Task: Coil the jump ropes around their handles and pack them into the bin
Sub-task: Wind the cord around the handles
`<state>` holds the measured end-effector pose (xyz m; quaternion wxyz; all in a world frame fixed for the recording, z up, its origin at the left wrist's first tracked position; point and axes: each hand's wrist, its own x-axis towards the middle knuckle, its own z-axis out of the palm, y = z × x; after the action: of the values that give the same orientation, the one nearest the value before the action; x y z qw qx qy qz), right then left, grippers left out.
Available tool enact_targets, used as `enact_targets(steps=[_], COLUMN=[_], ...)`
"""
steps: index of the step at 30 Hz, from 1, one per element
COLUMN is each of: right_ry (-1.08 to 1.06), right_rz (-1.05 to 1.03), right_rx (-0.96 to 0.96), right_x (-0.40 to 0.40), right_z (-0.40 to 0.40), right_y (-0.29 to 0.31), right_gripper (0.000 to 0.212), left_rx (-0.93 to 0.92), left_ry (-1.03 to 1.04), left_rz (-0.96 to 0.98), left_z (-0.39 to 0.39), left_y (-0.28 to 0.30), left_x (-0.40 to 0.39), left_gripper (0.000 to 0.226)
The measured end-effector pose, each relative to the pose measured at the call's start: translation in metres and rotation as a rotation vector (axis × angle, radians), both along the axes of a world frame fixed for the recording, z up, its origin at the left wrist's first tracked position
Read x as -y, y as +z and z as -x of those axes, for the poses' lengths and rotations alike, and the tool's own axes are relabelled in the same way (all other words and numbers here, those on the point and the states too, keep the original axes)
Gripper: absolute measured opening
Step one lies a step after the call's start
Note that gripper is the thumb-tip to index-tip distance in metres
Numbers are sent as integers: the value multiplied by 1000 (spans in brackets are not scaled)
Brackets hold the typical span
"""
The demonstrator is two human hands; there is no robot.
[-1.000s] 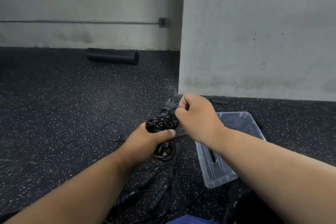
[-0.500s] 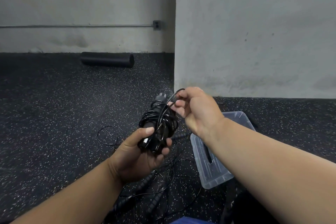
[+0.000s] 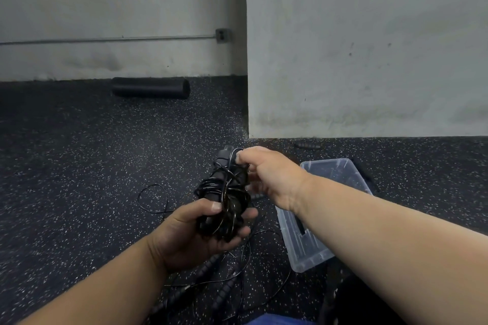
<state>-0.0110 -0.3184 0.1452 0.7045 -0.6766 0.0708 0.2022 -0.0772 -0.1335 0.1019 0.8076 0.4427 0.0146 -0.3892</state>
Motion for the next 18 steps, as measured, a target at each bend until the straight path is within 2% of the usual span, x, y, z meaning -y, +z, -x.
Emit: enact_targets(steps=[5, 8, 10, 11, 14, 18], right_ry=[25, 4, -16, -26, -17, 54], right_rz=[16, 70, 125, 165, 354, 613], right_rx=[88, 161, 199, 225, 339, 522], right_x=[5, 7, 8, 8, 8, 4], right_z=[1, 1, 0, 0, 2, 13], right_y=[-2, -3, -8, -10, -14, -16], right_gripper=[7, 10, 13, 15, 19, 16], left_rx=[50, 25, 82, 130, 272, 384], left_ry=[12, 55, 90, 125, 225, 272], left_rz=[-40, 40, 89, 47, -242, -573], left_z=[-5, -9, -13, -17, -18, -9], left_y=[-7, -14, -12, -11, -4, 4], left_x=[0, -2, -1, -1, 2, 18], left_gripper=[77, 87, 87, 86, 81, 53])
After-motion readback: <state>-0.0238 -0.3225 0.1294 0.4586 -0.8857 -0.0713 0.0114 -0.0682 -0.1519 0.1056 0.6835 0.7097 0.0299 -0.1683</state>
